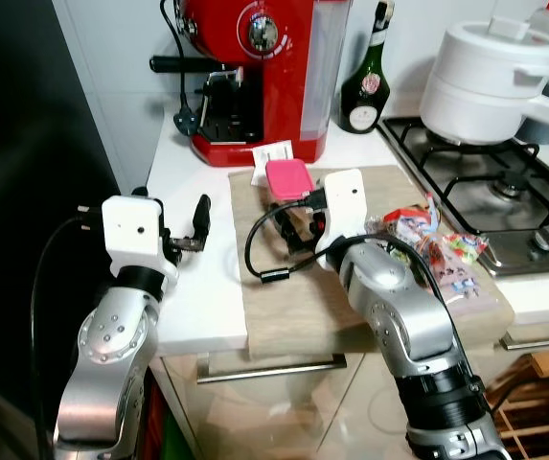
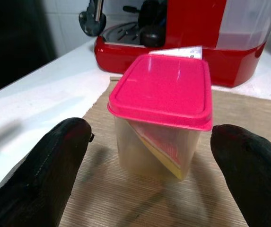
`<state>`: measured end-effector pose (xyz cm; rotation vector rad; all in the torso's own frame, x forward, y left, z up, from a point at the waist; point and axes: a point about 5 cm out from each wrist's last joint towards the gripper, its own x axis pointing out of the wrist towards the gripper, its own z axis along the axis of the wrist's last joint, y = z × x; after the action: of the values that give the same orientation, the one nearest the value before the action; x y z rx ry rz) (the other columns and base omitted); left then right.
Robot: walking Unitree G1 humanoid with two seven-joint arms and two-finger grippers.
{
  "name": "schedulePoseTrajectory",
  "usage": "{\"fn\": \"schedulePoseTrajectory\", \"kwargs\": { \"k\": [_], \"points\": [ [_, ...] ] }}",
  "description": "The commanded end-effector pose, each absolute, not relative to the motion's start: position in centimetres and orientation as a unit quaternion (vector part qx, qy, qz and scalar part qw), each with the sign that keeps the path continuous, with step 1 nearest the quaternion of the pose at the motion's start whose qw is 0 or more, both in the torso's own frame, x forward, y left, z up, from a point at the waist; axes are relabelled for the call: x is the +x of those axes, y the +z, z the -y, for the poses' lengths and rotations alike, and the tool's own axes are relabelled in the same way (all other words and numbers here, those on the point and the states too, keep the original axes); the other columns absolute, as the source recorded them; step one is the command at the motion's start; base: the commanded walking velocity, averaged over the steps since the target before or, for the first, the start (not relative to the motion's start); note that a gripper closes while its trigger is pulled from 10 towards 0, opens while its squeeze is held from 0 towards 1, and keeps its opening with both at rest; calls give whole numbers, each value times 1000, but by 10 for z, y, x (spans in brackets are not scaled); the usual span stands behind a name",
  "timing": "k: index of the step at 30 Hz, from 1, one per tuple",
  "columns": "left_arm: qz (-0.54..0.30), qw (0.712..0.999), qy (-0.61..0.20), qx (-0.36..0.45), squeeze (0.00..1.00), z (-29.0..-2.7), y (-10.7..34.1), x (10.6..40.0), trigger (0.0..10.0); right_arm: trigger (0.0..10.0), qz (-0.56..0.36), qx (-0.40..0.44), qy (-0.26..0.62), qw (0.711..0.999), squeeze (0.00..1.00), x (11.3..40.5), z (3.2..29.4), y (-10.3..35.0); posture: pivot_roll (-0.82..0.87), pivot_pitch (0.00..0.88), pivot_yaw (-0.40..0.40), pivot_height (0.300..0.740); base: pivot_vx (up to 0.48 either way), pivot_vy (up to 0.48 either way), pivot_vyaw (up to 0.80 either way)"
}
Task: Restocking fridge
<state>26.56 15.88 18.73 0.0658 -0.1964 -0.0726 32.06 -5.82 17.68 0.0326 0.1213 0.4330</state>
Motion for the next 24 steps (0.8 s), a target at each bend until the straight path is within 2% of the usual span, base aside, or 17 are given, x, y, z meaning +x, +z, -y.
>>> {"fn": "schedulePoseTrajectory", "kwargs": {
  "k": [1, 24],
  "points": [
    [97, 994, -38, 31, 0, -158, 188, 265, 10000, 10000, -49, 22, 209, 976, 0, 326, 60, 183, -13, 0, 14, 740, 0, 0, 0],
    [93, 995, -34, 27, 0, -158, 188, 263, 10000, 10000, -70, 35, 197, 977, 0, 351, 57, 169, 6, 0, -2, 740, 0, 0, 0]
  ]
}}
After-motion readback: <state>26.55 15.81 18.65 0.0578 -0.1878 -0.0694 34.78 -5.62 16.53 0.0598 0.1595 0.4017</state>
